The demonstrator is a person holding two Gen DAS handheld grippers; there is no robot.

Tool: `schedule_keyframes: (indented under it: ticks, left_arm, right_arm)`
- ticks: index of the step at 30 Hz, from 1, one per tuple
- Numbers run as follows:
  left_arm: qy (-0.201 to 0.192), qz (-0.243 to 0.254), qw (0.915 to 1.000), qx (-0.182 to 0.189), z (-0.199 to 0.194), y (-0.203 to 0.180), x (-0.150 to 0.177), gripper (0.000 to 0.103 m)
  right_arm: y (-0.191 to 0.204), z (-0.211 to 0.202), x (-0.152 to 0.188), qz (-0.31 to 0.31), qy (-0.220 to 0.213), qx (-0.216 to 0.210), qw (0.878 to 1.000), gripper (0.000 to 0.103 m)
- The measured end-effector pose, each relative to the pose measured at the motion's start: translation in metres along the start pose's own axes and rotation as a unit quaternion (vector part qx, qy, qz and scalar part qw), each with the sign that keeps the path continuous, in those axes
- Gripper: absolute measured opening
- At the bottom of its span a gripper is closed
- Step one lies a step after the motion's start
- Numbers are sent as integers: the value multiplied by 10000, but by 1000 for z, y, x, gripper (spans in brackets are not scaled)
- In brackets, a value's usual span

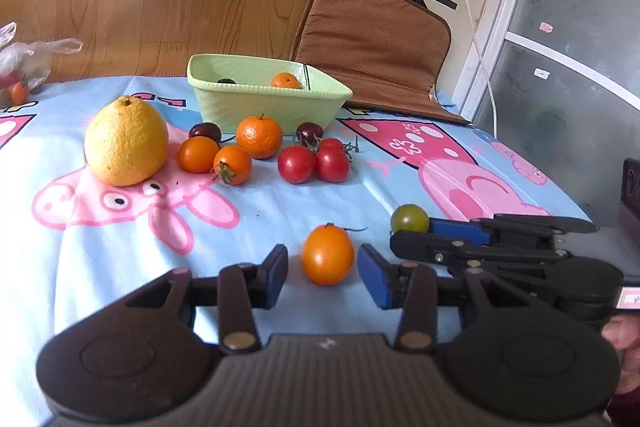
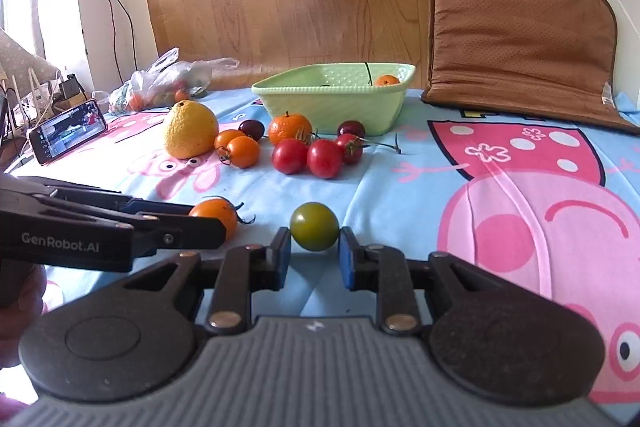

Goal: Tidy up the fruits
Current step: 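Grasp the orange cherry tomato with the left tool and lift it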

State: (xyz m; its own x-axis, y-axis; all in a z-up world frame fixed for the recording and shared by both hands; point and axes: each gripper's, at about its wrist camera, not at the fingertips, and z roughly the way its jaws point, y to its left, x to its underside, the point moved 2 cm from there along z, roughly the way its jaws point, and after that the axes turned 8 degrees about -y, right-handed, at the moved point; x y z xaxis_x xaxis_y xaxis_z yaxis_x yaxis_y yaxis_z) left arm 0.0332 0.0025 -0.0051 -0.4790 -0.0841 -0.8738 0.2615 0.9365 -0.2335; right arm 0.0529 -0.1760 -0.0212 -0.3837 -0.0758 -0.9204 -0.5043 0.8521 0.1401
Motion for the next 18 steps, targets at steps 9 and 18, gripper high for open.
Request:
schedule_keyframes:
  ticks: [9, 18]
  left_arm:
    - [-127, 229, 9996, 136, 3, -2, -18, 49]
    - [107, 148, 9997, 168, 24, 0, -8, 29]
  right_arm:
    - [-3, 0, 0, 98, 10, -23, 9999, 29]
    - [-4, 0, 0, 166, 1, -26, 9999, 28]
